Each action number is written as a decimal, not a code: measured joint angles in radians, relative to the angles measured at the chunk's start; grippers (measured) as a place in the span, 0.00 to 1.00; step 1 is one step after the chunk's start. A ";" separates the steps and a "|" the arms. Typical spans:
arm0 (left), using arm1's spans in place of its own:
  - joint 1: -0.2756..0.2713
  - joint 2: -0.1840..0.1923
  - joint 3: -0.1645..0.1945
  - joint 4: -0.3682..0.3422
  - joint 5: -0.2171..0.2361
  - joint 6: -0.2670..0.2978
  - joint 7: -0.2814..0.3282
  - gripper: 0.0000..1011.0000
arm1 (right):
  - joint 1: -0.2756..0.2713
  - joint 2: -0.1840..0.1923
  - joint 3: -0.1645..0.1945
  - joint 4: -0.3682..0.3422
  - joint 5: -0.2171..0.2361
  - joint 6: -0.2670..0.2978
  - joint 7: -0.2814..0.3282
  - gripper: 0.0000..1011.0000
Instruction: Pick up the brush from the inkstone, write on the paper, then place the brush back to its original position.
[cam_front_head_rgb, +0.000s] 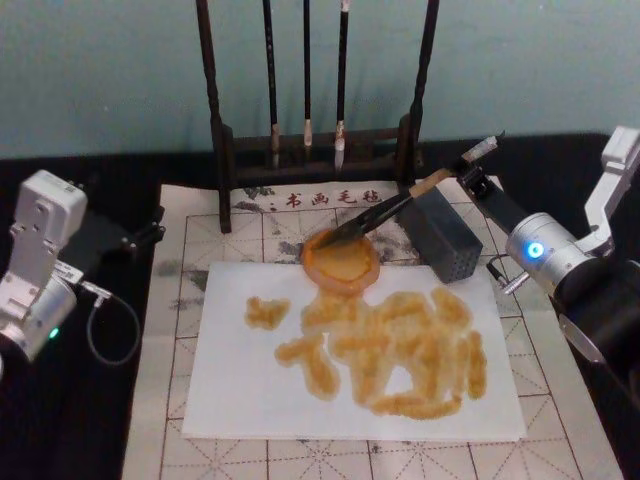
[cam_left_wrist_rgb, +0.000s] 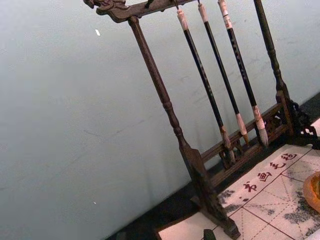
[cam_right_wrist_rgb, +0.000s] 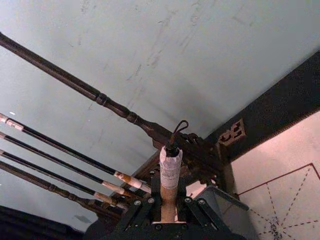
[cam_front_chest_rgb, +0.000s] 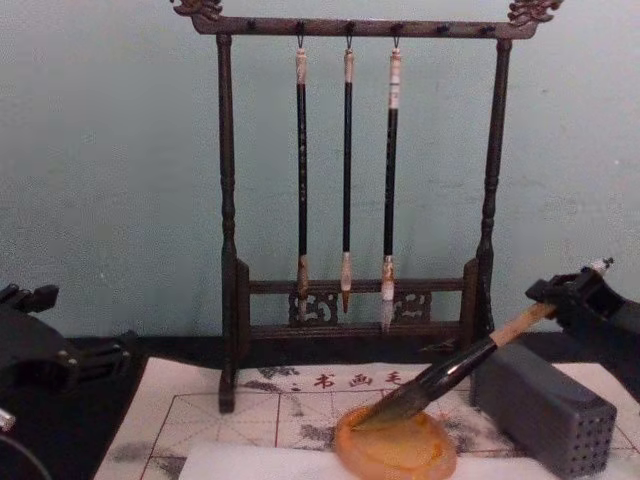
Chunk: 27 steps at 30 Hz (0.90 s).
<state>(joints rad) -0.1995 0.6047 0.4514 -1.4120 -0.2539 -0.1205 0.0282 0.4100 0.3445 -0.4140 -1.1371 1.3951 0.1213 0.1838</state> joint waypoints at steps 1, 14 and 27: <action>0.000 0.000 0.000 0.000 0.000 0.000 0.000 0.99 | 0.000 -0.001 0.000 0.002 -0.001 0.000 0.000 0.18; 0.000 0.000 0.000 0.000 0.000 0.000 0.000 0.99 | 0.002 -0.003 0.002 0.004 -0.005 0.001 -0.001 0.18; 0.000 0.000 0.000 0.000 0.000 0.000 0.000 0.99 | 0.002 -0.002 0.002 0.004 -0.005 0.001 0.000 0.23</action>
<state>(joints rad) -0.1995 0.6047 0.4514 -1.4120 -0.2539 -0.1206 0.0283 0.4116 0.3421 -0.4117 -1.1329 1.3904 0.1225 0.1839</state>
